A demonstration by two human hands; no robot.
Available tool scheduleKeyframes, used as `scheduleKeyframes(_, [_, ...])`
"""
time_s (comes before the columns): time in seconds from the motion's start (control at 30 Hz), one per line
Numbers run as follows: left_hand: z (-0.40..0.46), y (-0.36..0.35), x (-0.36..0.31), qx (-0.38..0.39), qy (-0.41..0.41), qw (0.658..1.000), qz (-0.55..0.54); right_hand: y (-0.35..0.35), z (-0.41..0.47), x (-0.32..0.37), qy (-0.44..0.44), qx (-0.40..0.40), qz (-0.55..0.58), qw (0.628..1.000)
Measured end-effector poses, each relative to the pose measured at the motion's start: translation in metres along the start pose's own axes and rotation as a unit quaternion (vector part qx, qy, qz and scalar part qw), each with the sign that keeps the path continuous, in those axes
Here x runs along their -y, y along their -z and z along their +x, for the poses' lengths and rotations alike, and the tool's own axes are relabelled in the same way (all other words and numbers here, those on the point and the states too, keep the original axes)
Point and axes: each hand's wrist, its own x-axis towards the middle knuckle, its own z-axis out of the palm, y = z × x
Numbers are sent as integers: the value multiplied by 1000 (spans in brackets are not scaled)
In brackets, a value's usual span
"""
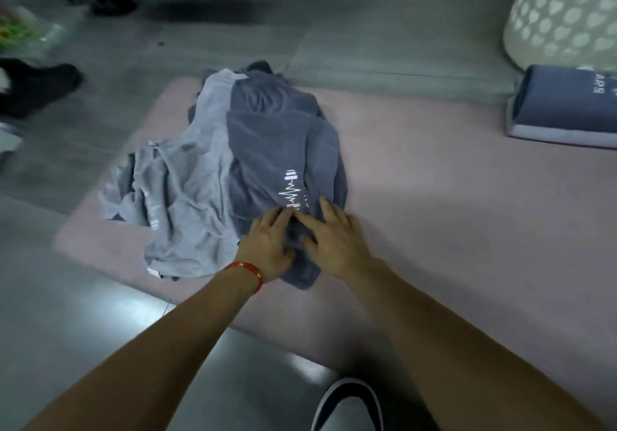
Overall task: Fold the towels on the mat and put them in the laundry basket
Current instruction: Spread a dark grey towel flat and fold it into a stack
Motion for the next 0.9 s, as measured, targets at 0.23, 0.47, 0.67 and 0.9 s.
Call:
scheduleKeyframes(0.23, [-12, -8, 0, -46, -5, 999, 8, 4, -21, -13, 11, -187, 80, 979])
scheduleKeyframes(0.47, [25, 1, -56, -72, -132, 973, 177, 41, -82, -53, -39, -311, 304, 900])
scheduleKeyframes(0.67, [15, -42, -99, -88, -221, 967, 92, 63, -119, -100, -158, -340, 385, 843])
scheduleKeyframes(0.9, [-55, -76, -130, -62, -198, 977, -42, 88, -113, -128, -289, -58, 318, 901])
